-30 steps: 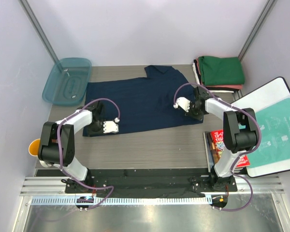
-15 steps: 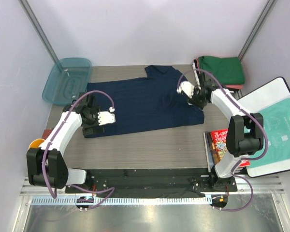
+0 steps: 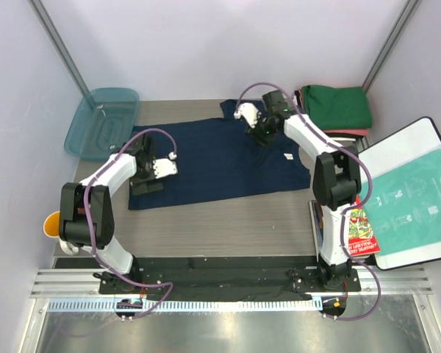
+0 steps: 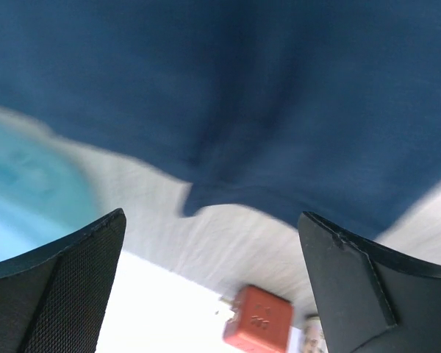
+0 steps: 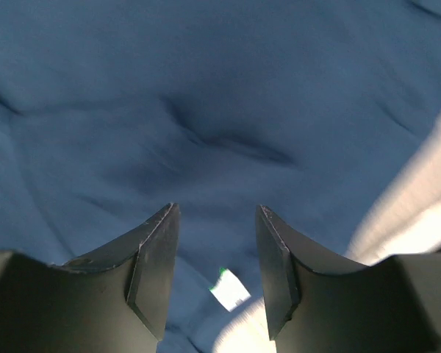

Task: Fold and stack the t-shirts
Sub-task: Fold the tshirt

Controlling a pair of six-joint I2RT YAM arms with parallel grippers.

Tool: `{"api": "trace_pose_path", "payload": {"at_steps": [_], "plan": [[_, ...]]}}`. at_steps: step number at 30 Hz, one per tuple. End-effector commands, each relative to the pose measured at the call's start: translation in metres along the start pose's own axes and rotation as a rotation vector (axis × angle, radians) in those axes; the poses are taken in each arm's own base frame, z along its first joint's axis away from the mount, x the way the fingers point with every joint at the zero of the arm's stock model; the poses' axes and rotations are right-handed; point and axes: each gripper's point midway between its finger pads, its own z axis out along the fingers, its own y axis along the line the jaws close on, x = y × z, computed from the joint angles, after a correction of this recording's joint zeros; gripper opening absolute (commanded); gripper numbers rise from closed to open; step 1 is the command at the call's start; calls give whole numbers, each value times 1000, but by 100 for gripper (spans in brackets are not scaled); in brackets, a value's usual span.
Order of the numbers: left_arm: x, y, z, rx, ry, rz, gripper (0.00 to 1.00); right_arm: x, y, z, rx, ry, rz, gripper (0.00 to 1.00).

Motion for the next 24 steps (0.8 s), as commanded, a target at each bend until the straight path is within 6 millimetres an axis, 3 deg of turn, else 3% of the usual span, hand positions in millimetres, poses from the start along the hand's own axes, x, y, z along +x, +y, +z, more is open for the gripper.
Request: {"api": "trace_pose_path", "payload": {"at_steps": [1, 7, 11, 17, 24], "plan": [[-2, 55, -13, -209, 5, -93, 100, -35, 21, 5, -56, -65, 8, 51], [3, 54, -2, -190, 30, -116, 100, -34, 38, 23, -94, -56, 16, 51], [7, 52, 11, -191, 60, -125, 100, -35, 37, 27, -82, -58, 24, 51], [12, 66, 27, -252, 111, -167, 100, -35, 36, 32, -75, -55, 21, 50], [11, 75, 28, -288, 111, -207, 100, -31, 37, 35, -71, -45, 12, 50]]}}
